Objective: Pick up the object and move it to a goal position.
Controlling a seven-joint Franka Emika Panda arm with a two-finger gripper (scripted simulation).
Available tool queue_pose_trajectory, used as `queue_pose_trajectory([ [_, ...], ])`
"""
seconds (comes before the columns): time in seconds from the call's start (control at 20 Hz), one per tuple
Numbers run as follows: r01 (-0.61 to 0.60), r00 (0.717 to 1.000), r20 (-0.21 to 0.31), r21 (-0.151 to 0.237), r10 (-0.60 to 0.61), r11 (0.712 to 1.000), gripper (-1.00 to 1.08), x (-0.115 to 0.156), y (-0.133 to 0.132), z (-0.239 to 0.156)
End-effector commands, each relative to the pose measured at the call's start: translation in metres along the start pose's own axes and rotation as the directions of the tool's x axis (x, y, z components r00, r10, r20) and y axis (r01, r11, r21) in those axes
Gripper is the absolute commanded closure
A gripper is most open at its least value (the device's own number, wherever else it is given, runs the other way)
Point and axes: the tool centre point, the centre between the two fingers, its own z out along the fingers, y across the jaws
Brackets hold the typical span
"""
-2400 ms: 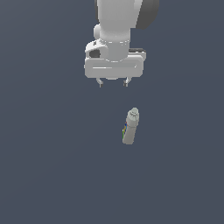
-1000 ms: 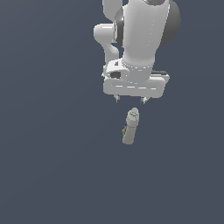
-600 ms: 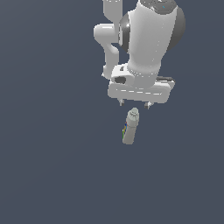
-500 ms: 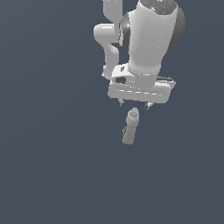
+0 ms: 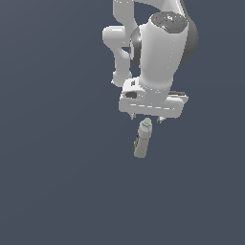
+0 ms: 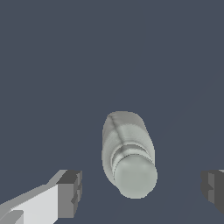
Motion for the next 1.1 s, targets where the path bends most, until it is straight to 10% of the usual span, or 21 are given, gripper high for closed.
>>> queue_pose_trajectory([
  [0.0,-0.001,1.000,0.001,0.000,0.001,1.000,-0.92,0.000,0.000,0.012],
  [0.35,-0.002,1.000,0.001,0.000,0.002,1.000,-0.92,0.001,-0.001,0.027],
  [0.4,-0.002,1.000,0.001,0.000,0.002,1.000,1.08,0.001,-0.001,0.027],
  [1.05,0.004,1.000,-0.005,0.003,-0.004,1.000,1.08,0.002,-0.001,0.023],
])
